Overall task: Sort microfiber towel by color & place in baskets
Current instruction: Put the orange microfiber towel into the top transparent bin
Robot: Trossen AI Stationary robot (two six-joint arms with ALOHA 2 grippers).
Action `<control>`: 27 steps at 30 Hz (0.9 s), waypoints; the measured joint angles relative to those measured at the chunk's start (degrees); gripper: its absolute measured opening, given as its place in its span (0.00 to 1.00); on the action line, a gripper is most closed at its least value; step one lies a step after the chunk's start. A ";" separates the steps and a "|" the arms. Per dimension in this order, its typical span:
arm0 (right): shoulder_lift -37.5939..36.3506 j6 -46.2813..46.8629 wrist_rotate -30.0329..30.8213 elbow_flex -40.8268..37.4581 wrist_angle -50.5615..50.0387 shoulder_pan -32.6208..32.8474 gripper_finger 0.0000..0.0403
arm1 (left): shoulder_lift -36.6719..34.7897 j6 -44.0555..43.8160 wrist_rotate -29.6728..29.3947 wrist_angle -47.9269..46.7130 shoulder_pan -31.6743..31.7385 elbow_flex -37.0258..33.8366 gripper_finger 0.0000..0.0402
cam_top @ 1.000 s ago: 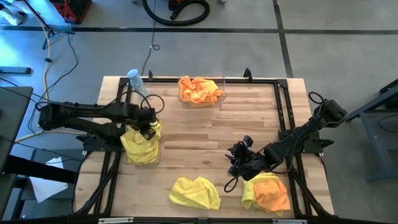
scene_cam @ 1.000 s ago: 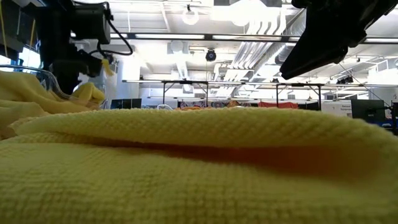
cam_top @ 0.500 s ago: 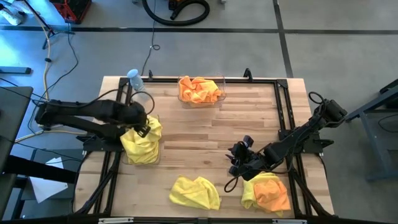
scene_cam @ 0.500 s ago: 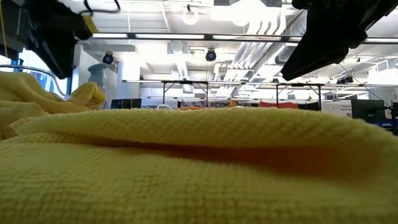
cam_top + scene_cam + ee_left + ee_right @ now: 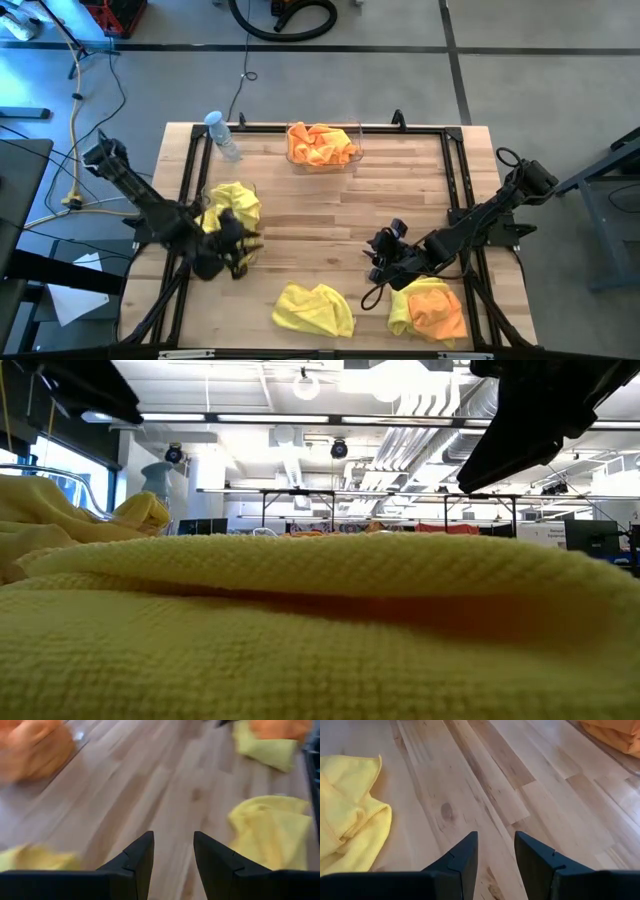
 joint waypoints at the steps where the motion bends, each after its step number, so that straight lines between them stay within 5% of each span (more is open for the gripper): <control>1: 0.00 -0.07 -0.19 0.00 0.00 -0.01 0.31 | 1.48 2.15 -0.95 2.63 -0.87 0.00 0.32; 6: -0.02 -0.56 0.43 0.13 -0.11 -0.56 0.31 | 7.15 11.08 -2.88 13.70 -0.69 -0.03 0.32; 11: -0.37 2.04 -9.64 6.16 -10.92 -1.64 0.31 | 10.12 16.82 -0.99 20.57 3.39 -0.04 0.32; 19: -0.39 22.74 -25.59 20.77 -42.58 -0.95 0.31 | 12.08 19.05 10.39 20.87 10.33 -0.04 0.32; 27: -0.37 46.21 -44.45 22.60 -52.39 6.66 0.31 | 12.09 20.48 21.14 18.19 12.14 -0.04 0.32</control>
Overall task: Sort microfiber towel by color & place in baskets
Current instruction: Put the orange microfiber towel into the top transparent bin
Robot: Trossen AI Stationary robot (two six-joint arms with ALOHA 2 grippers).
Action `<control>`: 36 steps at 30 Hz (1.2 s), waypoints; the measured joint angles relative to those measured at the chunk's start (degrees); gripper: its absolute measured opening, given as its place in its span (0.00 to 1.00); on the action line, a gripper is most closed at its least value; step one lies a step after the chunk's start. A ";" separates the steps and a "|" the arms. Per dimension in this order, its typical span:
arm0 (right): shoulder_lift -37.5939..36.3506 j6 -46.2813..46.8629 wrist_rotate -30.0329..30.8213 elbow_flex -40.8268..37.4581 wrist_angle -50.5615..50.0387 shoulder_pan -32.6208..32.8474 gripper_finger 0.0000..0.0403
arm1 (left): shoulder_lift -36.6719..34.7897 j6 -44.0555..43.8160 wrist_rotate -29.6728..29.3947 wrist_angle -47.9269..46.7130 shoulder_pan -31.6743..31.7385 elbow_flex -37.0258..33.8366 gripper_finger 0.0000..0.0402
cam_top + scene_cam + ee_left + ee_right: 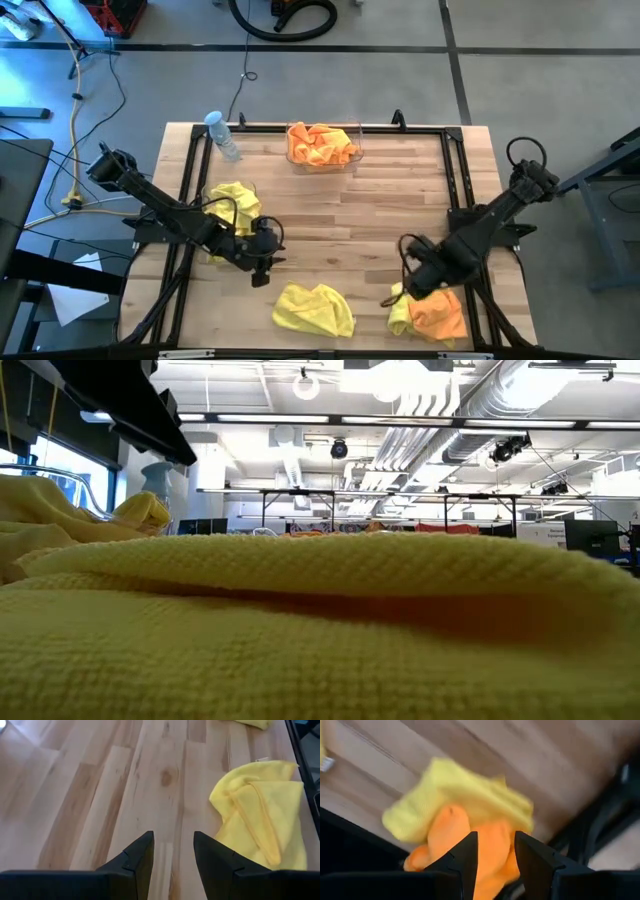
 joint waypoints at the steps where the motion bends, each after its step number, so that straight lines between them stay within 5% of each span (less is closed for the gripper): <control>1: 0.00 4.20 -0.99 0.00 0.04 1.36 0.31 | 0.00 -0.21 0.08 -0.02 0.00 0.00 0.32; 10: 0.07 29.59 3.34 -0.04 8.56 13.59 0.31 | -0.02 -0.37 0.11 -1.00 -0.20 0.00 0.32; 14: 1.66 33.73 5.04 -0.04 9.88 16.63 0.31 | -0.02 -0.39 0.13 -0.98 -0.20 0.00 0.32; 31: 11.70 18.87 5.31 -0.11 12.94 16.53 0.31 | -0.02 -1.88 0.00 -0.83 -0.20 0.00 0.32; 36: 13.86 17.35 9.39 -0.11 12.53 16.51 0.31 | -0.02 -1.88 -0.05 -0.85 -0.20 0.00 0.32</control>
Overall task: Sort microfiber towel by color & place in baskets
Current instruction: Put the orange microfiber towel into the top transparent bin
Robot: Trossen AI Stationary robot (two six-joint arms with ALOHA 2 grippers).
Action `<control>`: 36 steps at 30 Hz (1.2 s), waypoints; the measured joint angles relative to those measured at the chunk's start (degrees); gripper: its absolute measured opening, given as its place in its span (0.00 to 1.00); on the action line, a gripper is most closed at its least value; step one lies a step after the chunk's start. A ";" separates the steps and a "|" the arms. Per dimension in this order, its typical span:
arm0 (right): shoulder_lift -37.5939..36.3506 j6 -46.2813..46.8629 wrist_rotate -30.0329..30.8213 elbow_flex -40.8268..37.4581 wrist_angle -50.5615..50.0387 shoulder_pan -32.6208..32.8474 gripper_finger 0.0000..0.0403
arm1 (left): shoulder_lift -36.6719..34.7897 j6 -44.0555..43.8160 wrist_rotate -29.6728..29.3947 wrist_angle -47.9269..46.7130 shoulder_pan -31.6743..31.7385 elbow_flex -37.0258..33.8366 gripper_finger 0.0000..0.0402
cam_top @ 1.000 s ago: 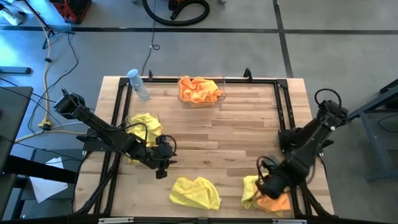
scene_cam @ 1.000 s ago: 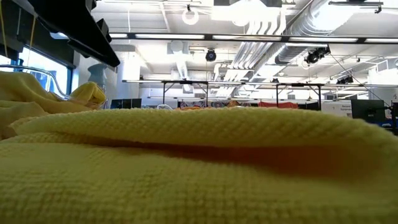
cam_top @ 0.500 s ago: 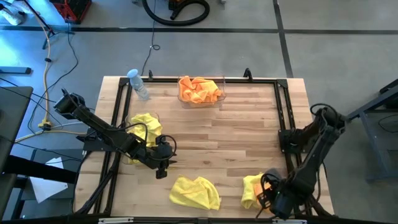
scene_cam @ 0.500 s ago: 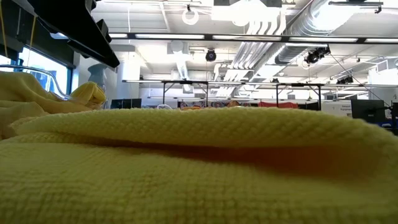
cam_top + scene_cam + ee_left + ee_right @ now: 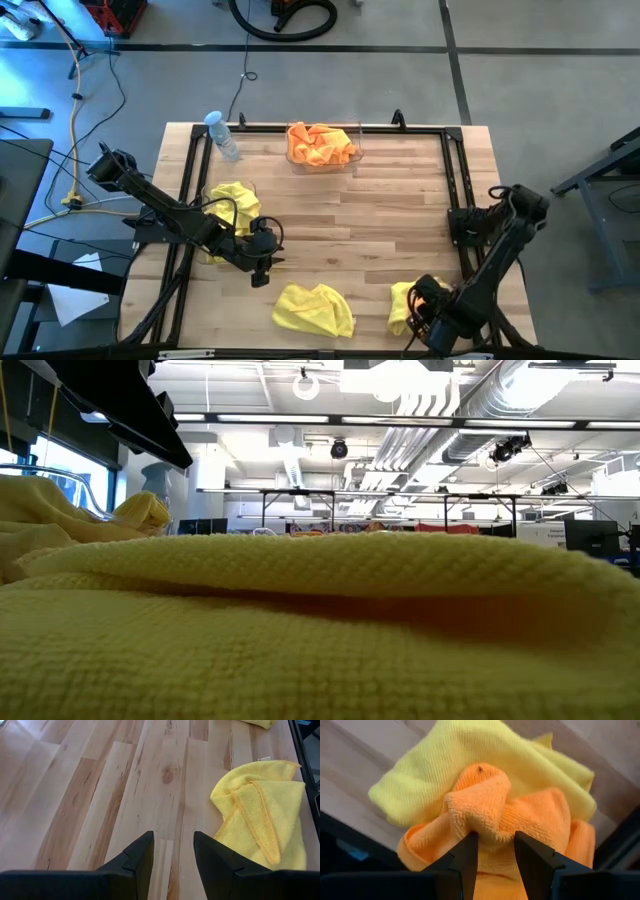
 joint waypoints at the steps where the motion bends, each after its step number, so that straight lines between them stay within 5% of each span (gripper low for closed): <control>1: 0.39 -0.53 0.11 -0.02 0.01 -0.10 0.30 | 0.00 0.00 -0.02 -0.02 0.00 0.00 0.32; 9: 1.35 -2.58 -0.13 -0.04 -1.23 -0.29 0.03 | 0.00 2.32 -0.11 -0.04 0.02 0.00 0.32; 17: 1.13 -5.39 1.00 3.95 -12.71 -1.83 0.01 | 0.00 3.77 -0.11 -0.04 0.02 0.00 0.32; 25: 1.02 -13.32 15.47 15.77 -25.69 -6.92 0.01 | 0.00 4.47 -7.14 -0.02 0.99 0.00 0.32; 29: -0.07 -25.45 23.90 19.63 -25.54 -12.20 0.00 | 0.08 5.61 -6.94 -0.03 3.18 0.00 0.32; 36: -0.90 -46.85 28.51 25.78 -25.59 -26.42 0.00 | 1.31 11.94 -4.35 1.30 6.71 -1.49 0.32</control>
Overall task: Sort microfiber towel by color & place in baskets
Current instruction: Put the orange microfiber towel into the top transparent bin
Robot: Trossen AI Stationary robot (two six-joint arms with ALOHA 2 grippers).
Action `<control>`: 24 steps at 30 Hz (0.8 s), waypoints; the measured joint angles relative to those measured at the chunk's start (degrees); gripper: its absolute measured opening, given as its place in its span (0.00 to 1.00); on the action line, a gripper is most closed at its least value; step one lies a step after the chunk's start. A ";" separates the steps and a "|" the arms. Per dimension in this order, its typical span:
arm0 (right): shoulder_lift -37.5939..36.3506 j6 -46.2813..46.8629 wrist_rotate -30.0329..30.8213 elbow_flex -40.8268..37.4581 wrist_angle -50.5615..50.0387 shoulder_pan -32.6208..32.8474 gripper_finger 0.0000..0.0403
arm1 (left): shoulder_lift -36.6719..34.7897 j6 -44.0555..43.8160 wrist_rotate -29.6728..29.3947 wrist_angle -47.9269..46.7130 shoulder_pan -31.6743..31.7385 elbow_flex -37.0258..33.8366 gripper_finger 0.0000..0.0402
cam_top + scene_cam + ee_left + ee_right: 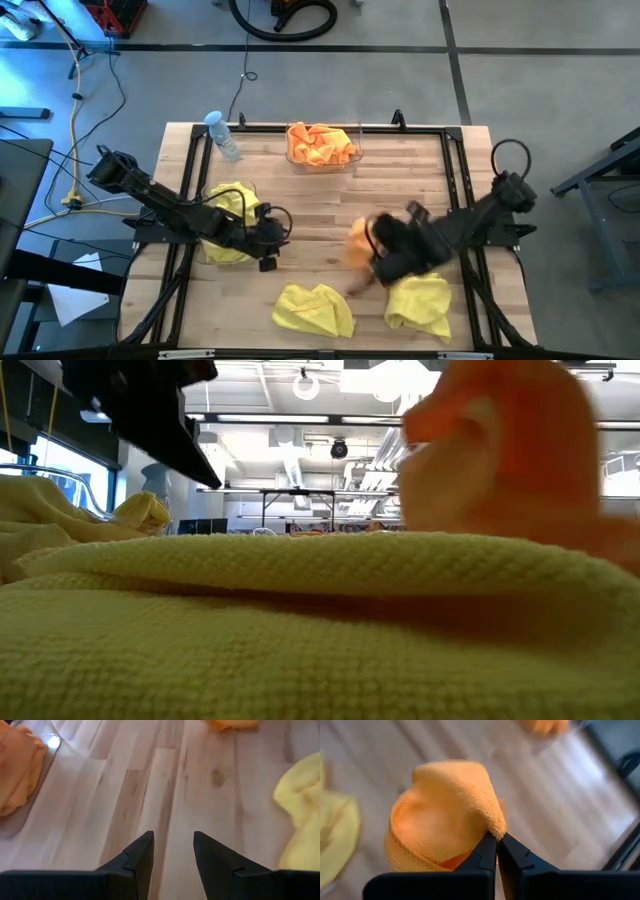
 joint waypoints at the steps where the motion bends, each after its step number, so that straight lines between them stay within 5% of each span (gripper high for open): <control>1: 0.00 -3.20 1.28 1.14 0.14 -2.10 0.00 | 0.04 0.66 0.06 0.40 0.43 -0.46 0.32; 13: -0.02 -39.52 7.68 20.21 13.93 -27.93 0.00 | -0.02 0.41 0.04 0.52 3.67 -2.88 0.32; 19: -0.02 -54.23 -0.29 25.60 33.42 -39.06 0.00 | -0.02 0.45 0.04 0.43 3.67 -2.88 0.32; 24: 0.16 -55.74 -9.53 25.22 40.18 -47.26 0.00 | -0.02 1.52 0.03 0.38 3.67 -2.88 0.32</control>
